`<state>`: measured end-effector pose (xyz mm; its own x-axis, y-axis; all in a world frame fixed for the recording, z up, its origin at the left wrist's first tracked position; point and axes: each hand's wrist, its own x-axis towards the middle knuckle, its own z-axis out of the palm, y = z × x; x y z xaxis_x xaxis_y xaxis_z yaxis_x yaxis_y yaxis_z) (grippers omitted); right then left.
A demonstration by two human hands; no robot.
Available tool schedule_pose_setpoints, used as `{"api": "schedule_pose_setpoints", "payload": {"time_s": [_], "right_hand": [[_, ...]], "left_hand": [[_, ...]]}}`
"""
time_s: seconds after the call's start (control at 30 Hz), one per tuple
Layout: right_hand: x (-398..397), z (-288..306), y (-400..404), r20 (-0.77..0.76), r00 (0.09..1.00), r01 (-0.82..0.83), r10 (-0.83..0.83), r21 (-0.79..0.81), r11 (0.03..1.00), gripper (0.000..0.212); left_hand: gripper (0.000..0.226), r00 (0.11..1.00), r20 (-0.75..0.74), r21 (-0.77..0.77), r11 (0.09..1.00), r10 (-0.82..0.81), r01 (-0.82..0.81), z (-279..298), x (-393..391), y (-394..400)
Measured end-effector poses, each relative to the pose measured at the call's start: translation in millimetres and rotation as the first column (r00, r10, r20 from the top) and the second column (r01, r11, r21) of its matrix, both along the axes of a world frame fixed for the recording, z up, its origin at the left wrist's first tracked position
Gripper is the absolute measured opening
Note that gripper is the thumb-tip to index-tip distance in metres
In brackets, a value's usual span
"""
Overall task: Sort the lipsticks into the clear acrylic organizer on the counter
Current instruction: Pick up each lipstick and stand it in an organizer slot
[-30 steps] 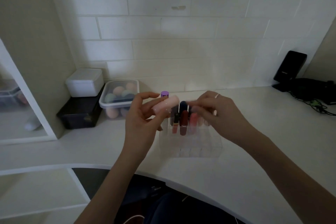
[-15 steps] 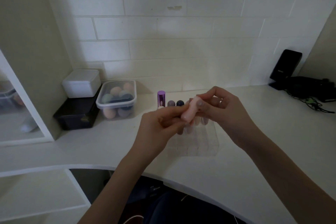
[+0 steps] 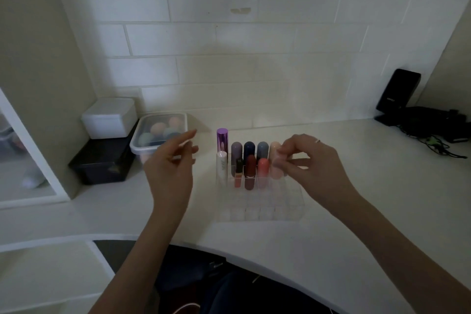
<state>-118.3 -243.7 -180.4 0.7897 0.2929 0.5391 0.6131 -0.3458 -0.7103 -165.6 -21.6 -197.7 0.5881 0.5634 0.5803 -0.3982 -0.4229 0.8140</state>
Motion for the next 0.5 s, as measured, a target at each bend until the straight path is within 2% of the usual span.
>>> {"api": "schedule_pose_setpoints", "payload": {"time_s": [0.13,0.2,0.33,0.43,0.5], "right_hand": [[9,2,0,0.162,0.986,0.069,-0.049,-0.120,0.990,0.016],[13,-2,-1,0.173,0.983,0.079,-0.058,-0.116,0.990,0.018],[23,-18,-7,0.201,0.979,0.024,0.038,-0.300,0.954,0.023],[34,0,-15,0.291,0.953,0.143,-0.080,-0.205,0.968,0.026],[58,9,-20,0.274,0.947,0.211,-0.167,-0.140,0.967,0.021]], "left_hand": [[0.043,0.990,-0.117,0.071,0.994,-0.074,0.082,3,24,20],[0.045,0.971,-0.187,0.155,0.971,-0.150,0.180,3,35,22],[0.037,0.947,-0.255,0.308,0.912,-0.195,0.271,-4,57,20],[0.031,0.940,-0.324,0.413,0.877,-0.110,0.245,-12,71,20],[0.030,0.902,-0.416,0.399,0.869,-0.112,0.292,-20,83,20]]}}
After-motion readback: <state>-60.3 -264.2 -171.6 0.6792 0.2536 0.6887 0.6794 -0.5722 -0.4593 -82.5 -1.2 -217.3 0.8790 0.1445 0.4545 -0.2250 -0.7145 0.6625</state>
